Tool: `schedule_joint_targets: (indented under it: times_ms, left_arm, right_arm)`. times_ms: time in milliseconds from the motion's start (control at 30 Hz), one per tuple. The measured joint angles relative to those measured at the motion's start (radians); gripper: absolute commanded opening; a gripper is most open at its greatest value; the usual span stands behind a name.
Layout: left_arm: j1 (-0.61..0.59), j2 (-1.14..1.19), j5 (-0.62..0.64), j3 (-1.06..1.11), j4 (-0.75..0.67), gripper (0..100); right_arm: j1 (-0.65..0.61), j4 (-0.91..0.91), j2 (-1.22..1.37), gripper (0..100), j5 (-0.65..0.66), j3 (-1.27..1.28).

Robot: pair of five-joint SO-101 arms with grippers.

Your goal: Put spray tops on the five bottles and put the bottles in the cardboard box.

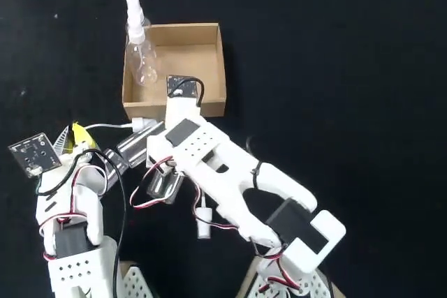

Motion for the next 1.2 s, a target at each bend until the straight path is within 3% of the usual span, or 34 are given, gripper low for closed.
schedule_joint_targets:
  times_ms: [300,800,1200]
  left_arm:
    - [0.0,0.0,0.0,0.0,0.0,3]
    - [0.0,0.0,0.0,0.0,0.0,3]
    - [0.0,0.0,0.0,0.0,0.0,3]
  right_arm:
    - [0.014,0.106,0.0,17.7,0.213,-0.021]
    - [0.157,0.391,0.002,17.4,0.775,-0.172]
    - [0.252,0.52,-0.003,17.7,0.944,-0.204]
